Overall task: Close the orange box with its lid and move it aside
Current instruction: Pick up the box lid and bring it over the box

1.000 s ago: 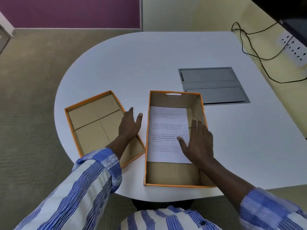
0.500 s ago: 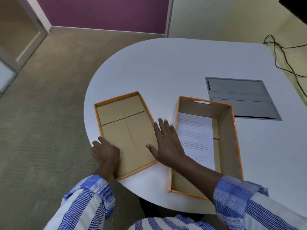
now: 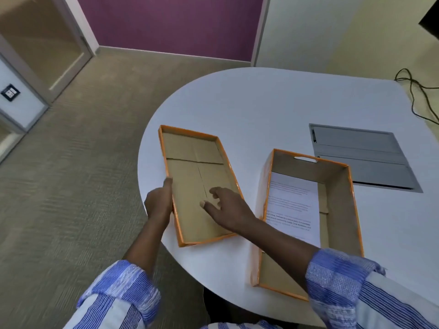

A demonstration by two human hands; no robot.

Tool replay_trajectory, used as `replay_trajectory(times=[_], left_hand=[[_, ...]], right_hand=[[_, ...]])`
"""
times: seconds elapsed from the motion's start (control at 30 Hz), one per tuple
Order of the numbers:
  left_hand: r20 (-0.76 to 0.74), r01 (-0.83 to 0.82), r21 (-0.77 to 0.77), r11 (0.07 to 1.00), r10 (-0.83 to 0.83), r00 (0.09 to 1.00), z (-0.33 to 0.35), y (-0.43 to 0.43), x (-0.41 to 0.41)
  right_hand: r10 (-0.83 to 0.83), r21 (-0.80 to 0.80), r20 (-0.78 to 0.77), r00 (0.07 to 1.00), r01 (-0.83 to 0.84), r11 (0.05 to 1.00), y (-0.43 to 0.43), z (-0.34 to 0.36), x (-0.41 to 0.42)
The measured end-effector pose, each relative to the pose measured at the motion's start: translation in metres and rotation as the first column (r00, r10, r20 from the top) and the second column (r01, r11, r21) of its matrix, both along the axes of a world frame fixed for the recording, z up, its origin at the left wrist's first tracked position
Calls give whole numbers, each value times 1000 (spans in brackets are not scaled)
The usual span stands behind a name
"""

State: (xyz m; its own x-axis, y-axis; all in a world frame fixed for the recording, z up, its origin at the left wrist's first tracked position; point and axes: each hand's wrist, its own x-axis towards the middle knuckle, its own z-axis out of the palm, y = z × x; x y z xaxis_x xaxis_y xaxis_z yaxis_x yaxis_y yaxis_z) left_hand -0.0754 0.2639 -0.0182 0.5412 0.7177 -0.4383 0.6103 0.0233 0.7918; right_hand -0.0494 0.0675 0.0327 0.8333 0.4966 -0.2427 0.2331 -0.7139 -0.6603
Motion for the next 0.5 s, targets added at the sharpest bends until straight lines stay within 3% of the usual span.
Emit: replay_trajectory(times=[0.13,0.33,0.43,0.5], left_hand=[[172,-27,-177,984,58,983,37,-24,23],[405,202,-326,924,-56,913,59,-72,42],[423,285,-315,905,-135,896,53,-86,45],[356,255,-275,927,-149,923,47,-93,49]], right_hand=[[-119,99,-70,990,125,987,15,27,16],[-163,53,35,986,161,986,-1,52,37],[-227,136,-17,974,227,964,-18,61,46],[-244,233,-90,965,259,937,-30,72,48]])
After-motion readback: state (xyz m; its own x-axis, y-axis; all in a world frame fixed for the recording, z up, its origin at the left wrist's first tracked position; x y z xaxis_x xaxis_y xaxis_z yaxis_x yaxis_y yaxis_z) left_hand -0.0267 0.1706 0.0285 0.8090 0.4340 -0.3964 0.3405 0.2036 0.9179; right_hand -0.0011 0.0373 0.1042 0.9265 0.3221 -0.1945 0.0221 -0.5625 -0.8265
